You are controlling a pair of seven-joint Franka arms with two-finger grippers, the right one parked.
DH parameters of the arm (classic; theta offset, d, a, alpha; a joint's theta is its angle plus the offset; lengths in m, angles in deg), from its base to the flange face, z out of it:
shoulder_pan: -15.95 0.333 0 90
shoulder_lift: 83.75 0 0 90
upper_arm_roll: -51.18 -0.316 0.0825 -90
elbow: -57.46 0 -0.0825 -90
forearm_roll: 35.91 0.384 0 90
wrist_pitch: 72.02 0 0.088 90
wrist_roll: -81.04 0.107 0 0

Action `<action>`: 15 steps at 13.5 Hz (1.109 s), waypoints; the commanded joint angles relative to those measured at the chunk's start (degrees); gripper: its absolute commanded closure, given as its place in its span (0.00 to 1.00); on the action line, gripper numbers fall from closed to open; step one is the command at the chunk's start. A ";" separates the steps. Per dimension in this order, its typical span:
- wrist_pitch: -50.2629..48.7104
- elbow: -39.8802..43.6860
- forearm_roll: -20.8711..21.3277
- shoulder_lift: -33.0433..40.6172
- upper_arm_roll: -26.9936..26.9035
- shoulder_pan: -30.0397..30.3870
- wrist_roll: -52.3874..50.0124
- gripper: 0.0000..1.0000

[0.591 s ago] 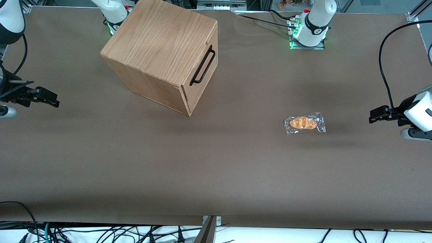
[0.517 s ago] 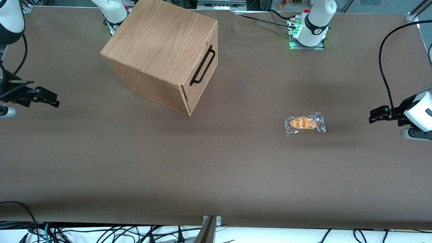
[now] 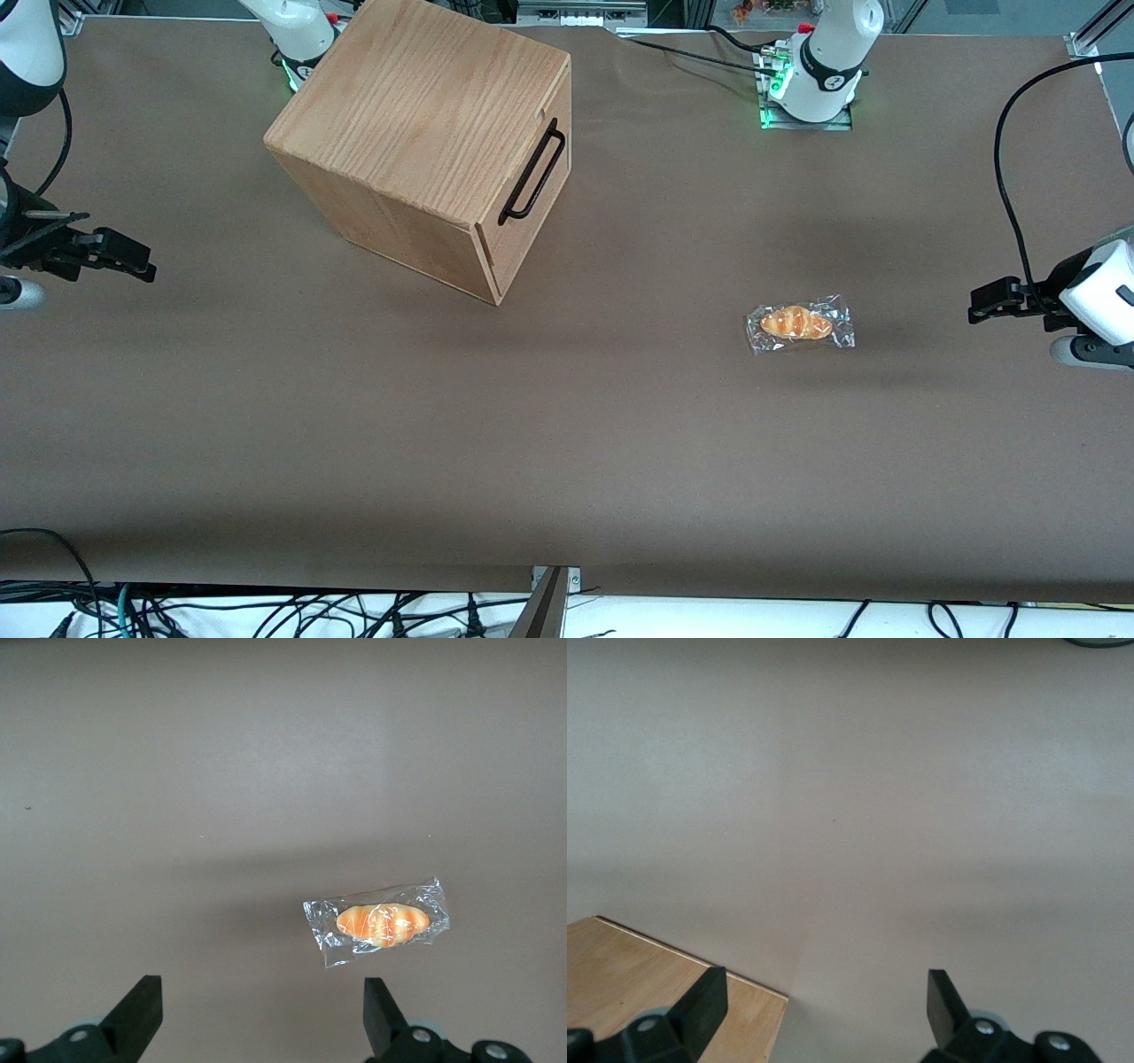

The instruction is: Open top drawer with left arm

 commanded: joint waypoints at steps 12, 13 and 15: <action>-3.14 -0.28 -0.51 0.62 0.15 0.22 0.65 0.00; -3.14 -0.28 -0.60 0.62 0.15 0.22 0.65 0.00; -3.67 -0.28 -1.65 0.62 0.15 0.22 0.74 0.00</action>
